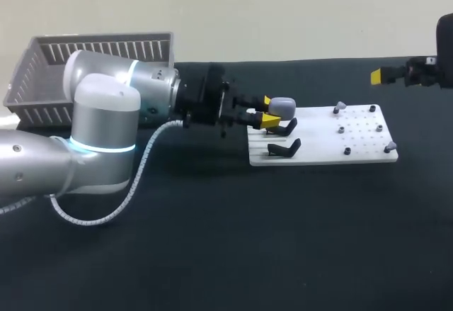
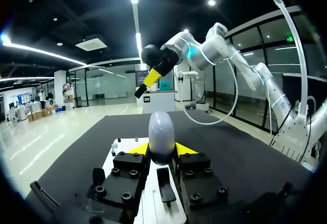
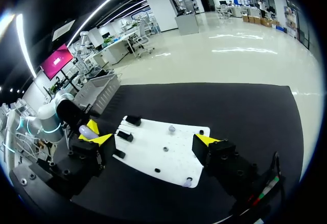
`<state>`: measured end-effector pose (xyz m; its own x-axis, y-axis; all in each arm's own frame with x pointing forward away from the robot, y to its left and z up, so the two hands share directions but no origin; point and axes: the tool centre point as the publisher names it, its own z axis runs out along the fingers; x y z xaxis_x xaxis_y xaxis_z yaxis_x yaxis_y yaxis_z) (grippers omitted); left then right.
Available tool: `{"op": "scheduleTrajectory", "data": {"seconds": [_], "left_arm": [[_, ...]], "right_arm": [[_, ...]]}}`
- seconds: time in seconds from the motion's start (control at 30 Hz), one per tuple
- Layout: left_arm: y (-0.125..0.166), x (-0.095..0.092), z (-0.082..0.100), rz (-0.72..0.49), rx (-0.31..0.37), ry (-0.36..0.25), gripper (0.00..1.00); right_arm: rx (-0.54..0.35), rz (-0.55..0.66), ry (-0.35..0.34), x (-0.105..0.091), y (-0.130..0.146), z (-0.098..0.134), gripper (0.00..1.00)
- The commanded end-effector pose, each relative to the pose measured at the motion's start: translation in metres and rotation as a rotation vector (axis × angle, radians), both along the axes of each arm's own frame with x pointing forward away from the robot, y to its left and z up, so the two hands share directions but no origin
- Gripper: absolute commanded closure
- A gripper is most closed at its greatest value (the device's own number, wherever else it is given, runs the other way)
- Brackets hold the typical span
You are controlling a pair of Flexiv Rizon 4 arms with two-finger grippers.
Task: Pick up each earbud case from the left stands, insert the matching earbuds, close the lid, and place the case in the box.
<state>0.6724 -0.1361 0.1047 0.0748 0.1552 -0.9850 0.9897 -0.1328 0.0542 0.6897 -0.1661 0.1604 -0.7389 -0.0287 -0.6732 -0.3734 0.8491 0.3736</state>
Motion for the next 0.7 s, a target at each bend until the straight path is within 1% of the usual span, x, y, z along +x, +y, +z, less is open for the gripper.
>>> {"op": "scheduleTrajectory", "data": {"seconds": [0.03, 0.07, 0.17, 0.3, 0.5, 0.57, 0.63, 0.7], "left_arm": [[0.000, 0.001, -0.001, -0.001, -0.002, 0.000, 1.00], [0.000, 0.001, -0.001, -0.001, -0.002, 0.000, 1.00], [0.000, 0.001, -0.001, -0.001, -0.002, 0.000, 1.00], [0.000, 0.001, -0.001, -0.001, -0.002, 0.000, 1.00], [0.000, 0.001, -0.001, -0.001, -0.002, 0.000, 1.00], [0.000, 0.001, -0.001, -0.001, -0.002, 0.000, 1.00], [0.000, 0.001, -0.001, -0.001, -0.002, 0.000, 1.00], [0.000, 0.001, -0.001, -0.001, -0.002, 0.000, 1.00]], "right_arm": [[-0.042, -0.048, 0.011, -0.035, 0.015, 0.014, 0.00], [-0.038, -0.047, 0.009, -0.044, 0.021, 0.019, 0.00], [-0.035, -0.039, 0.006, -0.063, 0.034, 0.025, 0.00], [-0.044, -0.014, 0.016, -0.078, 0.050, 0.026, 0.00], [-0.048, 0.006, 0.049, -0.091, 0.074, 0.022, 0.00], [-0.076, 0.008, 0.064, -0.092, 0.082, 0.021, 0.00], [-0.075, 0.015, 0.069, -0.093, 0.090, 0.020, 0.00], [-0.105, 0.007, 0.044, -0.093, 0.099, 0.021, 0.00]]}}
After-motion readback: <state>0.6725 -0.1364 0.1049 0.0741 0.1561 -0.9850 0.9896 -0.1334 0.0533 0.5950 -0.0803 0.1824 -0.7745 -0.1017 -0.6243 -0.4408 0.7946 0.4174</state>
